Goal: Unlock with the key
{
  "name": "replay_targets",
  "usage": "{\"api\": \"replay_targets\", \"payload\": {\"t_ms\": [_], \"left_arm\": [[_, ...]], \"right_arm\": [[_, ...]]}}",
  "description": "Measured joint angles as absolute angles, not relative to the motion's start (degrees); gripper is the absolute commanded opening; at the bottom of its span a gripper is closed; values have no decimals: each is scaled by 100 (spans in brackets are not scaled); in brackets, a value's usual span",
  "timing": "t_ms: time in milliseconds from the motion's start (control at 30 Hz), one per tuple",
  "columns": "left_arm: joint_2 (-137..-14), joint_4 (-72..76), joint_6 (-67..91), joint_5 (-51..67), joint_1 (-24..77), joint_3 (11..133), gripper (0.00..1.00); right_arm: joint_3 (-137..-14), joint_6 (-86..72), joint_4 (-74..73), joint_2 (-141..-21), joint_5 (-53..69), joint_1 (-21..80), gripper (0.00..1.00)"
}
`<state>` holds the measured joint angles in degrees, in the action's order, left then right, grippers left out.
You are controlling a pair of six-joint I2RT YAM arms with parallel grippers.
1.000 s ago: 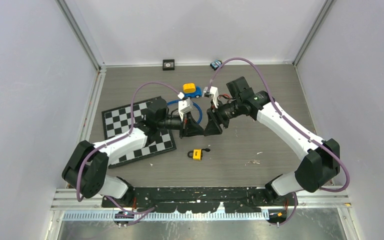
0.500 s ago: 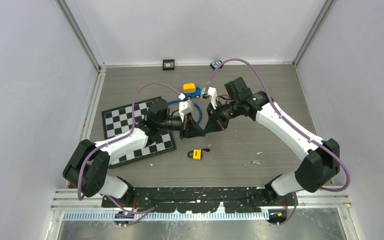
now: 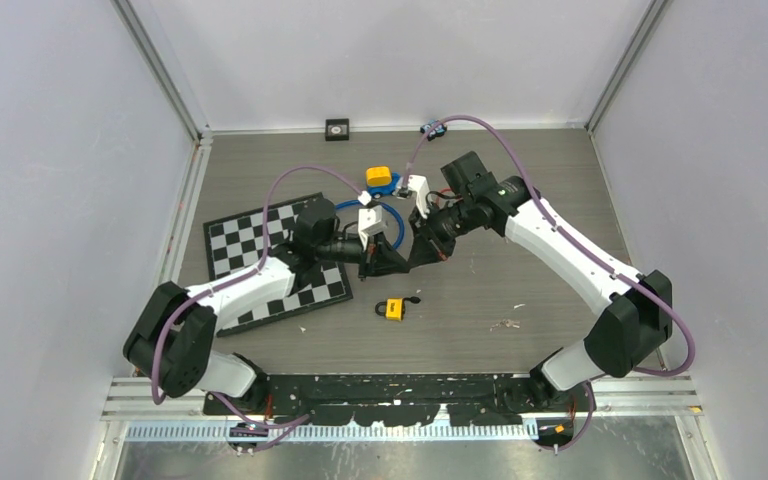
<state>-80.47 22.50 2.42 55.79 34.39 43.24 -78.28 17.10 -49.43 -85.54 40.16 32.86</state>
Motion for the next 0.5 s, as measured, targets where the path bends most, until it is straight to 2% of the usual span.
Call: {"api": "replay_targets", "payload": {"t_ms": [167,333,400,433,500], "left_arm": [[-7985,2200,-19,5662,3437,4313,0],[-7985,2150,-93,5739,3437,4313,0],[-7959,2080,-161,5760,3437,4313,0],[-7944,2003,-196,5763,3437,4313,0],[-7935,1841,-250,5763,3437,4313,0]], "right_arm": [[-7856,1675,-4982,-8554,4007,3306,2],[-7856,1697,-5057,-8554,4005,3330,27],[-7856,1750,-5142,-8554,3938,3326,33],[-7856,1767,-5186,-8554,3903,3319,33],[-7856,1828,-5284,-8554,3824,3297,24]]}}
